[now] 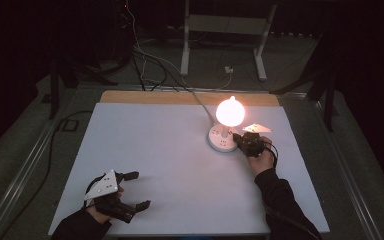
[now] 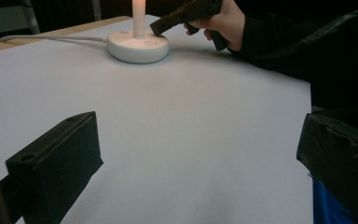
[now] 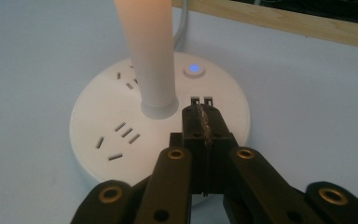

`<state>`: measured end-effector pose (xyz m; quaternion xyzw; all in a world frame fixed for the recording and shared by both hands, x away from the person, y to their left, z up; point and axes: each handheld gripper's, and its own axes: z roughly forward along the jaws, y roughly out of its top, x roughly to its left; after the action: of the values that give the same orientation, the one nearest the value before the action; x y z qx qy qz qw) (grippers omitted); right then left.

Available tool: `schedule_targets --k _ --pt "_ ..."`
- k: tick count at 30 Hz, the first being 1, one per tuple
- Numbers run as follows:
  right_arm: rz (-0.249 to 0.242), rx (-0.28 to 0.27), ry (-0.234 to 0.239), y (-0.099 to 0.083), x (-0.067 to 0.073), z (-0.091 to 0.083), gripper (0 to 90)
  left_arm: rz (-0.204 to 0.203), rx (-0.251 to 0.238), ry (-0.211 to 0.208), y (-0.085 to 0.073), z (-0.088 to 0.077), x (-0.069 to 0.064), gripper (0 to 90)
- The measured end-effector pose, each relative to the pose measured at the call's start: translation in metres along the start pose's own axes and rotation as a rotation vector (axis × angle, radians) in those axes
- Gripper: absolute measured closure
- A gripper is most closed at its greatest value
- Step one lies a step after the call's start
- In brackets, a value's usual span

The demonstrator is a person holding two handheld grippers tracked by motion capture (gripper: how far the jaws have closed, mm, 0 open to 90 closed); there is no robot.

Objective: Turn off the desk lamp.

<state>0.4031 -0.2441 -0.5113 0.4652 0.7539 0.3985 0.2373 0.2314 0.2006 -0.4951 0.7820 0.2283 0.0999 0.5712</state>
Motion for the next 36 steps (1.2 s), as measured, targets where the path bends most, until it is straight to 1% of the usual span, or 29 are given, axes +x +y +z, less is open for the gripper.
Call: schedule_targets --k 1,2,3,6,8,10,13,15,23,25,29,31,34,36 --pt "0.000 0.000 0.000 0.000 0.000 0.000 89.7 0.000 0.000 0.000 0.000 0.000 0.000 0.3" --pt "0.014 0.009 -0.002 0.002 -0.001 0.000 89.8 -0.005 -0.009 0.000 0.000 0.000 0.000 0.3" --pt "0.025 0.012 0.000 0.003 -0.001 -0.001 89.7 -0.006 -0.008 0.000 0.000 -0.001 0.001 0.3" --pt "0.009 -0.015 0.002 0.010 0.002 -0.009 89.7 -0.004 -0.007 0.000 0.000 -0.001 0.001 0.3" --pt "0.016 -0.046 0.005 0.017 0.002 -0.017 89.7 -0.006 -0.009 -0.001 0.000 -0.001 0.001 0.3" --pt "0.014 -0.064 -0.001 0.021 0.002 -0.023 89.7 -0.003 -0.005 0.000 0.000 -0.001 0.001 0.3" --pt "0.017 -0.080 -0.006 0.023 0.001 -0.028 89.7 -0.004 -0.010 -0.001 0.000 -0.001 0.000 0.3" --pt "0.019 -0.080 -0.007 0.024 0.001 -0.029 89.7 -0.004 -0.006 0.001 0.000 0.000 0.000 0.4" --pt "0.012 -0.060 -0.009 0.019 0.002 -0.023 89.7 -0.003 -0.003 0.000 0.000 0.000 0.000 0.3" --pt "0.008 -0.048 -0.009 0.016 0.002 -0.019 89.7 -0.004 -0.009 -0.001 0.000 0.000 0.001 0.3" --pt "-0.006 -0.020 -0.014 0.010 0.004 -0.012 89.7 0.001 -0.001 0.000 0.000 0.000 0.000 0.3" --pt "-0.015 -0.008 -0.019 0.008 0.005 -0.009 89.7 -0.003 -0.008 -0.001 0.000 0.000 0.000 0.3" --pt "-0.016 0.005 -0.020 0.005 0.005 -0.005 89.7 -0.001 -0.001 0.000 0.000 0.000 0.000 0.3" --pt "-0.019 0.008 -0.022 0.004 0.005 -0.004 89.7 -0.003 -0.008 -0.002 0.000 0.000 0.000 0.3"
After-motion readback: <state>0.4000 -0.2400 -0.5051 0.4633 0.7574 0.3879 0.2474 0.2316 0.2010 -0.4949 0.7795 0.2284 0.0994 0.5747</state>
